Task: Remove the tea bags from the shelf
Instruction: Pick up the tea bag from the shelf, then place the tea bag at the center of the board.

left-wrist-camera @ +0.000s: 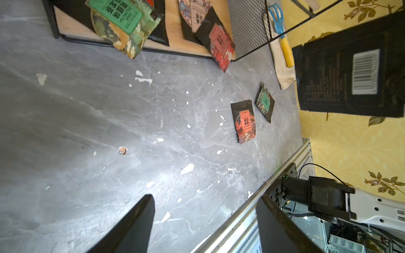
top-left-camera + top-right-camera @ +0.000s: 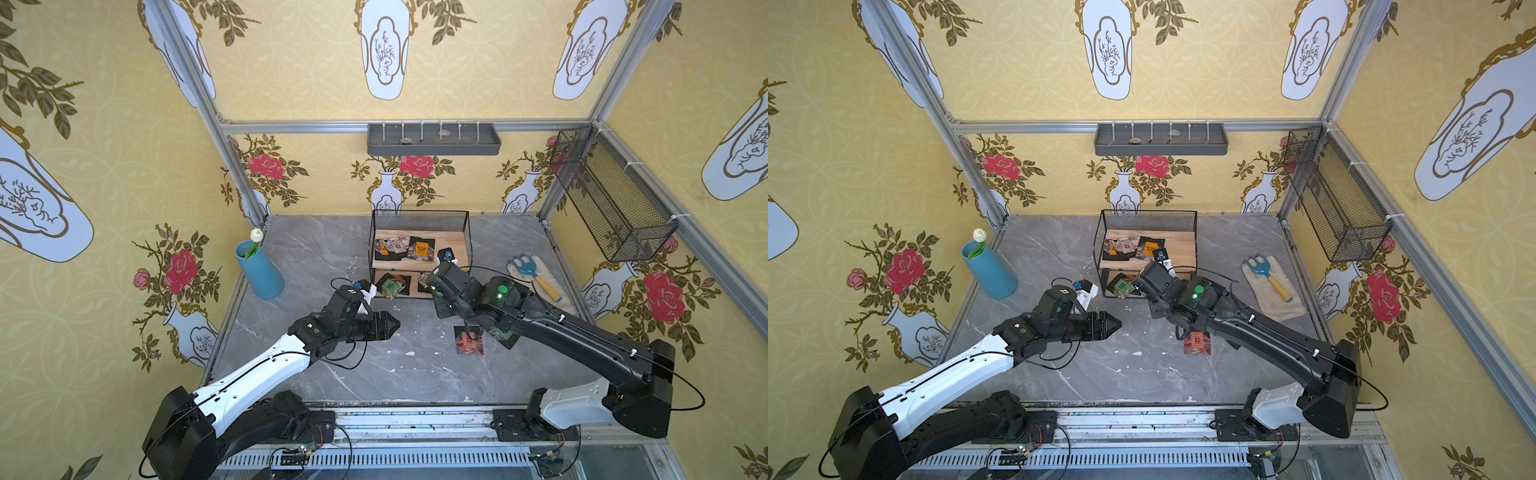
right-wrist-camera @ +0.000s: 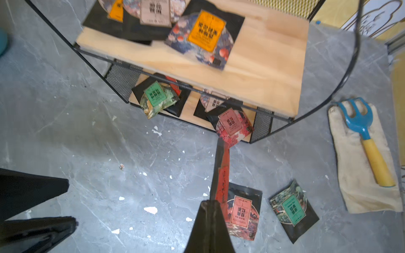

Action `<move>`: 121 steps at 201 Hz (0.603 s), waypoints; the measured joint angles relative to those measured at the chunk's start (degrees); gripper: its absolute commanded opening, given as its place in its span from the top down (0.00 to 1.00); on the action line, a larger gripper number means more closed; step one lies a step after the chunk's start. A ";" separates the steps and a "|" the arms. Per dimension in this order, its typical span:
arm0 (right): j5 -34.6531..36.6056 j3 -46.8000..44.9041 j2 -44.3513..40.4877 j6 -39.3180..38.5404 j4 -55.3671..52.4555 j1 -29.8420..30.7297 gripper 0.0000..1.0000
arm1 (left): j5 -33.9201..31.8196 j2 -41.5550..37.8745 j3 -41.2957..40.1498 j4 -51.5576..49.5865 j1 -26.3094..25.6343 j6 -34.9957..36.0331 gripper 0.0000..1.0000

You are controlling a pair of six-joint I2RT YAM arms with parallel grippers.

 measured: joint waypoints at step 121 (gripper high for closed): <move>-7.30 -14.38 4.70 8.37 6.99 0.00 1.00 | -0.48 0.98 -3.34 2.08 -0.33 -1.51 0.18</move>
